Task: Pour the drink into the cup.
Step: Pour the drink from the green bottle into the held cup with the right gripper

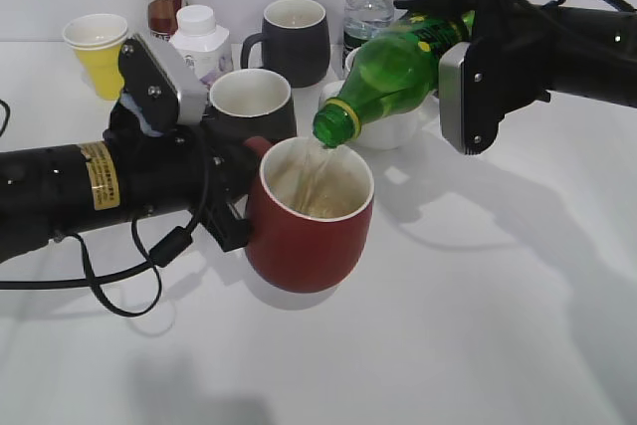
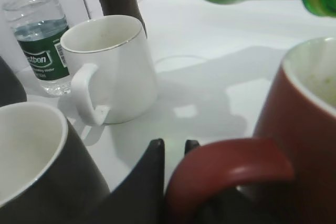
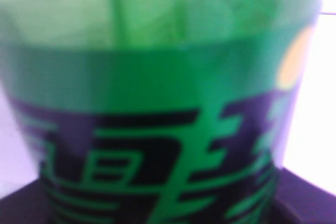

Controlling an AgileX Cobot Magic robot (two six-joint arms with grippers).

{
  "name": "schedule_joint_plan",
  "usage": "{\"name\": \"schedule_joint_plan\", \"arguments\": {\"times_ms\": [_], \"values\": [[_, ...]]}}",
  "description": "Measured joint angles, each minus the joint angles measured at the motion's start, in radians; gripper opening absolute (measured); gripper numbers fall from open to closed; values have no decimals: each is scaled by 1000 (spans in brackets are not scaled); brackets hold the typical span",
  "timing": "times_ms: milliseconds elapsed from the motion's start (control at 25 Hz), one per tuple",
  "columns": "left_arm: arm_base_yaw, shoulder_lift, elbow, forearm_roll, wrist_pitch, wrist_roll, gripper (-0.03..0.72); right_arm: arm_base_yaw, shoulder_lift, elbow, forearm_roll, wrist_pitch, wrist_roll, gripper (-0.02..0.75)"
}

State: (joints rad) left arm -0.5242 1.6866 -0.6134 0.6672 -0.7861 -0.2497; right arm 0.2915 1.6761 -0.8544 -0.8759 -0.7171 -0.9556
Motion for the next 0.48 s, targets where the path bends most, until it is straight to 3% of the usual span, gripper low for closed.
{"name": "schedule_joint_plan", "arguments": {"times_ms": [480], "values": [[0, 0, 0, 0, 1, 0, 85, 0, 0, 0, 5, -2, -2, 428]]}}
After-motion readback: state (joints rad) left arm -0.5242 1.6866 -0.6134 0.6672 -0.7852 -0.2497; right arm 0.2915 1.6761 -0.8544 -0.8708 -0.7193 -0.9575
